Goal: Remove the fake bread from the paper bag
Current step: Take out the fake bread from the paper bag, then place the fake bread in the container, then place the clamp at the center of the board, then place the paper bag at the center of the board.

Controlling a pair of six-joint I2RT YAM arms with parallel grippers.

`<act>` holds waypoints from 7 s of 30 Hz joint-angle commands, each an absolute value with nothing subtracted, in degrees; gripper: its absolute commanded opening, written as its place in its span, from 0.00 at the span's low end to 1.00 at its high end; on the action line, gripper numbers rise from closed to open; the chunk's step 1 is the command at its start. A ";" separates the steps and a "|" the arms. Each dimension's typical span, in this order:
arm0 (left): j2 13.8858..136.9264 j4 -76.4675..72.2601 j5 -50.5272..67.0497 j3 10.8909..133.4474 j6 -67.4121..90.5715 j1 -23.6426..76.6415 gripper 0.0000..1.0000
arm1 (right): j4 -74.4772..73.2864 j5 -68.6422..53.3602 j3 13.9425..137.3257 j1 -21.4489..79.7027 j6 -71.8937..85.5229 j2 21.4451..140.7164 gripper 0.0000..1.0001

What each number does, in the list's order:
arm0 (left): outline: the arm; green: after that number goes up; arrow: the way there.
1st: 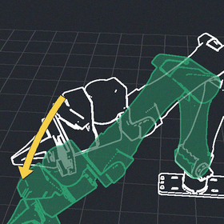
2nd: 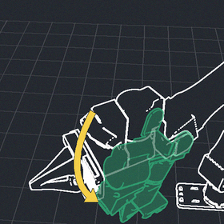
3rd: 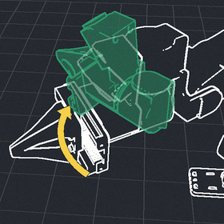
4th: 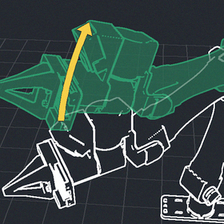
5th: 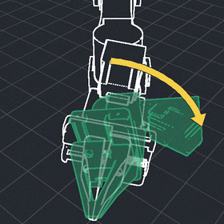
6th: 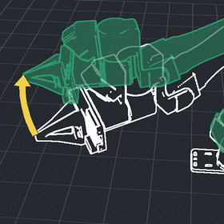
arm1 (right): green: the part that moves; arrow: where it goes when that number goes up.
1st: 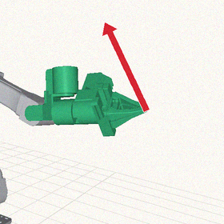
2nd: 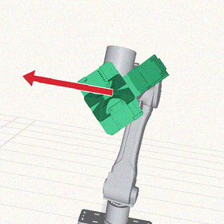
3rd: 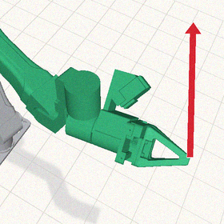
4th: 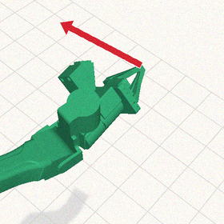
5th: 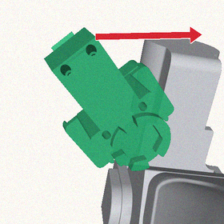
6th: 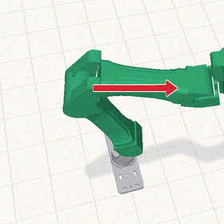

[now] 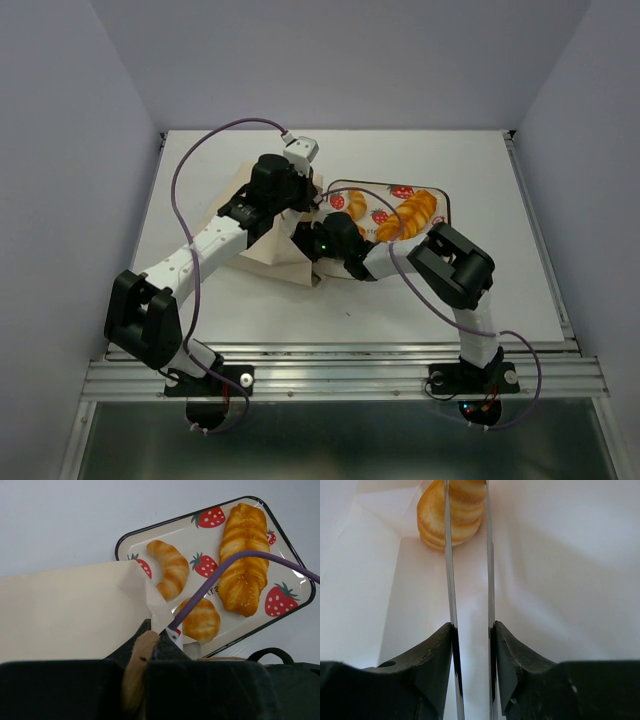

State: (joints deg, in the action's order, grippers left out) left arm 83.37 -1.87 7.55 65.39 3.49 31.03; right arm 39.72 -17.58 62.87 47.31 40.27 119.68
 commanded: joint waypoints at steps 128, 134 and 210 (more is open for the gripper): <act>88.07 -6.94 -0.26 70.22 6.77 23.47 0.00 | -38.76 22.50 59.24 21.28 28.12 67.85 0.01; 88.33 -7.03 1.76 70.57 6.68 23.03 0.00 | -38.67 22.15 58.97 20.04 29.09 68.81 0.01; 77.43 3.78 3.42 85.70 28.73 10.12 0.00 | 2.46 -6.70 69.70 -15.64 -11.34 105.64 0.64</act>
